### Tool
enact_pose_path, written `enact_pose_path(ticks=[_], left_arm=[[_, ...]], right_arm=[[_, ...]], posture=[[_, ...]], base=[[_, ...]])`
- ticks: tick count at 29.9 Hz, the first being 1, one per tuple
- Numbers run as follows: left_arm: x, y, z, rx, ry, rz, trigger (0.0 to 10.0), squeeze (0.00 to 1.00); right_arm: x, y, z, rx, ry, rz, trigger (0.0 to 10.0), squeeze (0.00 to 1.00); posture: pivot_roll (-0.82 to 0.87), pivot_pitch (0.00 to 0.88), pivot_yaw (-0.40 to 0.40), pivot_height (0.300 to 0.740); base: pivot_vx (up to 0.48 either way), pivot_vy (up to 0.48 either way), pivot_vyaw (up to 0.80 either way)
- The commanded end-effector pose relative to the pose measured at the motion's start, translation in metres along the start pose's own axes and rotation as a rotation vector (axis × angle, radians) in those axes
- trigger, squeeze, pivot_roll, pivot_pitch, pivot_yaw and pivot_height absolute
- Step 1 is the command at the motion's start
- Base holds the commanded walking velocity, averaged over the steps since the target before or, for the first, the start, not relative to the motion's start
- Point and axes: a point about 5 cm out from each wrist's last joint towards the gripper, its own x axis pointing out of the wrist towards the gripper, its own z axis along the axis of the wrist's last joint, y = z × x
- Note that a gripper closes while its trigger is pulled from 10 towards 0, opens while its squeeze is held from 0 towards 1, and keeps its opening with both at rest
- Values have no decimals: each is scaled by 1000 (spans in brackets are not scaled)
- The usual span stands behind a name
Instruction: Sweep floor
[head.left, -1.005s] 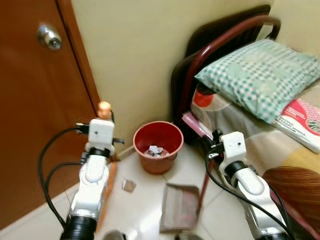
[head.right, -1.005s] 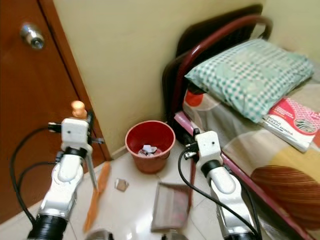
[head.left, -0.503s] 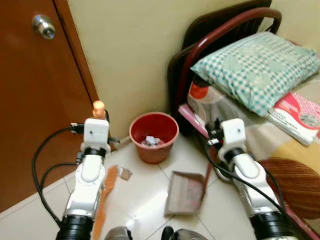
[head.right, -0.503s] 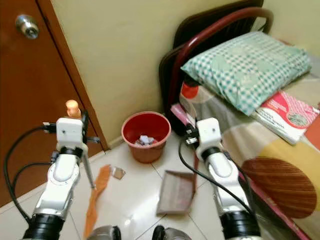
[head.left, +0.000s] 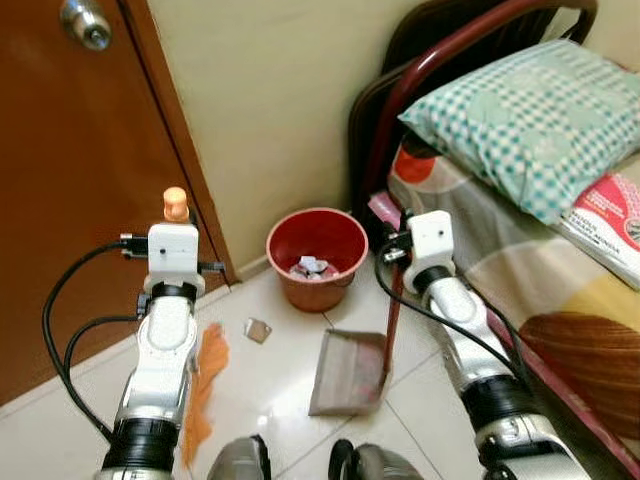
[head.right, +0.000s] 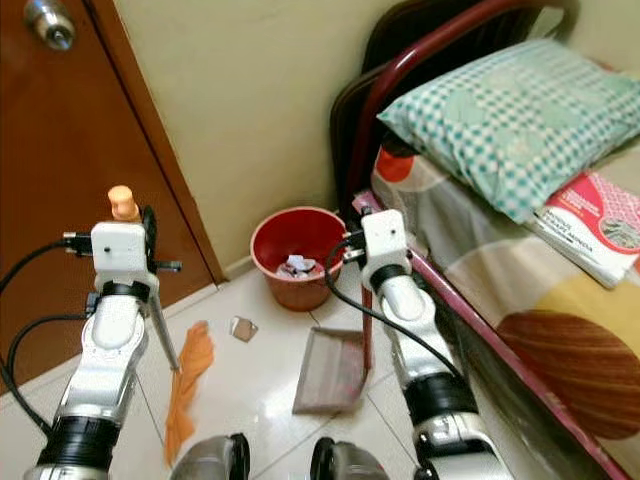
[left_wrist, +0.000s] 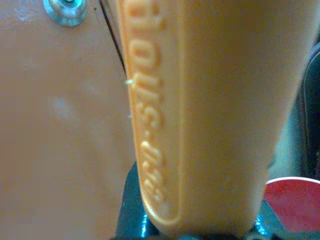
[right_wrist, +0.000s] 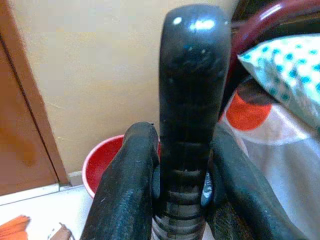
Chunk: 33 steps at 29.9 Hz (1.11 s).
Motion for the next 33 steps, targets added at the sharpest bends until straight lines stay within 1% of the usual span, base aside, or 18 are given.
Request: enact_pose_path(ticks=[1, 4, 6, 10, 11, 13, 14, 16, 19, 22, 25, 26, 27, 28, 29, 31, 32, 33], left_arm=[[4, -9, 5, -11, -39, -22, 10000, 0], [9, -19, 9, -17, -74, -56, 10000, 0], [16, -31, 12, -32, -117, -111, 10000, 0], [26, -39, 14, 25, -139, -102, 10000, 0], [26, -39, 14, 25, -139, -102, 10000, 0], [32, -49, 22, 27, -181, -139, 10000, 0], [32, -49, 22, 27, -181, -139, 10000, 0], [36, -53, 29, 34, -228, -139, 10000, 0], [40, -53, 32, 36, -245, -130, 10000, 0], [45, -59, 36, 28, -272, -132, 10000, 0], [44, -70, 39, 32, -304, -166, 10000, 0], [41, -81, 40, -5, -308, -227, 10000, 0], [37, -91, 39, -25, -304, -279, 10000, 0], [30, -103, 38, -56, -297, -360, 10000, 0], [30, -103, 38, -56, -297, -360, 10000, 0], [22, -115, 37, -108, -288, -442, 10000, 0], [14, -125, 33, -108, -275, -511, 10000, 0], [11, -129, 30, -121, -257, -530, 10000, 0]], right_arm=[[3, 2, 3, 6, -11, -27, 10000, 0], [6, 5, 7, -17, -38, -43, 10000, 0], [8, 8, 6, 1, -35, -89, 10000, 0], [7, 18, 7, 29, -47, -79, 10000, 0], [7, 18, 7, 29, -47, -79, 10000, 0], [2, 20, 6, 33, -53, -77, 10000, 0], [2, 20, 6, 33, -53, -77, 10000, 0], [-4, 19, 1, 34, -49, -83, 10000, 0], [-8, 17, -1, 32, -45, -88, 10000, 0], [-12, 14, -5, 38, -35, -103, 10000, 0], [-14, 15, -5, 39, -36, -102, 10000, 0], [-14, 15, -4, 41, -36, -103, 10000, 0], [-14, 16, -3, 42, -37, -103, 10000, 0], [-14, 16, -2, 44, -40, -104, 10000, 0], [-14, 16, -2, 44, -40, -104, 10000, 0], [-13, 16, 0, 48, -47, -108, 10000, 0], [-12, 16, 3, 50, -53, -112, 10000, 0], [-12, 16, 3, 50, -55, -113, 10000, 0]], posture=[[70, 239, -28, 740], [71, 245, -32, 740], [66, 251, -33, 740], [44, 256, -32, 740], [44, 256, -32, 740], [23, 259, -32, 740], [23, 259, -32, 740], [10, 262, -31, 740], [-1, 265, -29, 740], [-5, 266, -28, 740], [-8, 267, -29, 740], [-11, 267, -29, 740], [-15, 267, -30, 740], [-15, 267, -30, 740], [-15, 267, -30, 740], [-17, 267, -30, 740], [-17, 267, -30, 740], [-17, 267, -30, 740]], base=[[0, 0, 0], [0, 0, 0], [0, 0, 0], [0, 0, 0], [0, 0, 0], [0, 0, 0], [0, 0, 0], [0, 0, 0], [0, 0, 0], [0, 0, 0], [0, 0, 0], [0, 0, 0], [0, 0, 0], [0, 0, 0], [0, 0, 0], [0, 0, 0], [0, 0, 0], [0, 0, 0]])
